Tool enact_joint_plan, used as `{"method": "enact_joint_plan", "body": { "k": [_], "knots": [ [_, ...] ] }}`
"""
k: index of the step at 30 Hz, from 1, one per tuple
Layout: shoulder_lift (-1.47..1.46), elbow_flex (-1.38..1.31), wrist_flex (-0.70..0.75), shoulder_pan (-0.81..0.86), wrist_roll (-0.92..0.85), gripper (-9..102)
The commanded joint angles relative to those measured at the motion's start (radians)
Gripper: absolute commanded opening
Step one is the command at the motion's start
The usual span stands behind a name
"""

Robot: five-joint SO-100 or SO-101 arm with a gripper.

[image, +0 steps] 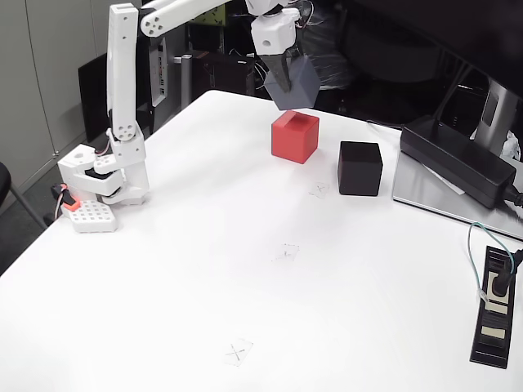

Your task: Stack the three blocks in an ordered color.

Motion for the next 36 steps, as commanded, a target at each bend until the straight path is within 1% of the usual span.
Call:
{"method": "enact_joint_plan", "body": {
  "k": [1,9,18,21,29,32,36],
  "knots": [
    [0.005,0.009,0.002,0.006,-0.015,8],
    [-0.095,0.008,0.0,0.012,-0.011,8],
    [-0.109,0.008,0.0,0.006,-0.008,10],
    [-0.11,0.008,0.0,0.006,-0.008,16],
    [-0.109,0.006,-0.002,0.006,-0.008,37],
    [-0.107,0.006,-0.002,0.005,-0.008,42],
    [-0.107,0.006,-0.002,0.005,-0.008,45]
  ]
}}
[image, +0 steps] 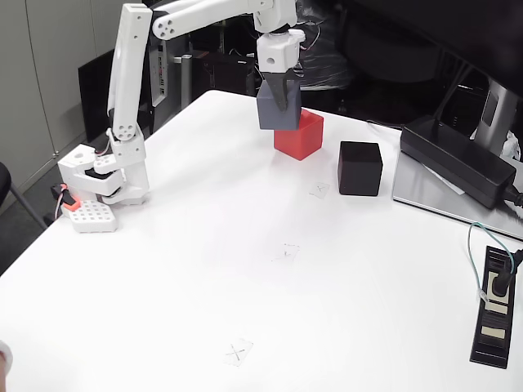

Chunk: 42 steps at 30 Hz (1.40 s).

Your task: Stack the three blocks in an ordered color.

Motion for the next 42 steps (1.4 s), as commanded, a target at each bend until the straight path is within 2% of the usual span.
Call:
{"method": "enact_joint_plan", "body": {
  "k": [1,29,42],
  "knots": [
    [0.009,-0.012,-0.002,0.002,-0.006,45],
    [0.005,-0.011,-0.002,0.002,-0.006,44],
    [0.005,-0.041,-0.002,0.002,-0.005,10]
  ]
}}
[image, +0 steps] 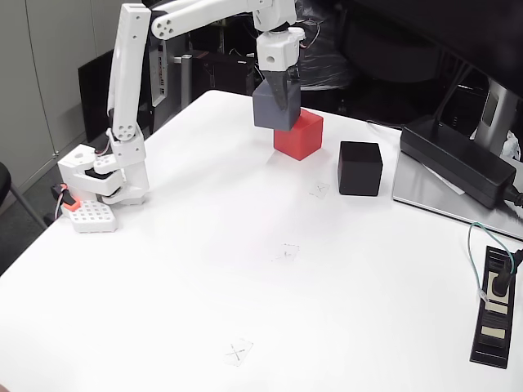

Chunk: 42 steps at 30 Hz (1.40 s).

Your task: Stack the three blocks in an ordered color.

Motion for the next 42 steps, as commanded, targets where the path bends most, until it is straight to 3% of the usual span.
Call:
{"method": "enact_joint_plan", "body": {
  "k": [1,19,37,42],
  "knots": [
    [0.003,-0.051,0.0,0.0,-0.005,9],
    [-0.003,-0.114,-0.003,0.0,-0.005,7],
    [-0.196,-0.293,0.0,-0.002,0.061,7],
    [-0.221,-0.299,0.0,-0.002,0.06,14]
  ]
}}
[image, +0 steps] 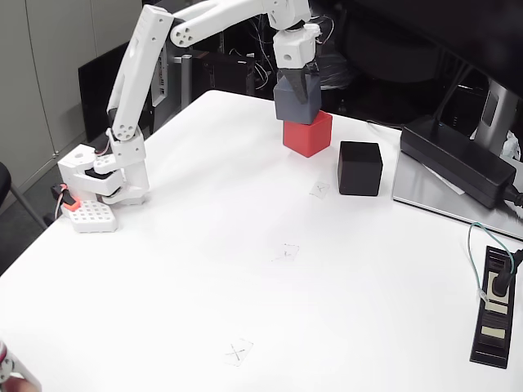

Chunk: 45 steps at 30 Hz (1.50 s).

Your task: Stack the three blocks in an ordered color.

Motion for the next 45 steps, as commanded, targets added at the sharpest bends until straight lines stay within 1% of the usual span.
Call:
{"method": "enact_joint_plan", "body": {
  "k": [1,6,10,21,27,31,33,36,41,45],
  "knots": [
    [-0.011,-0.009,0.0,0.002,0.008,18],
    [-0.011,-0.014,0.0,0.002,0.009,34],
    [-0.008,-0.015,0.0,0.003,0.009,41],
    [0.003,-0.04,0.0,0.018,0.011,42],
    [0.003,-0.107,0.002,0.118,0.017,42],
    [0.003,-0.121,0.002,0.213,0.023,42],
    [0.002,-0.123,0.0,0.256,0.064,42],
    [-0.003,-0.123,-0.002,0.296,0.199,42],
    [-0.011,-0.115,-0.002,0.304,0.439,42],
    [-0.015,-0.107,-0.003,0.301,0.588,42]
  ]
}}
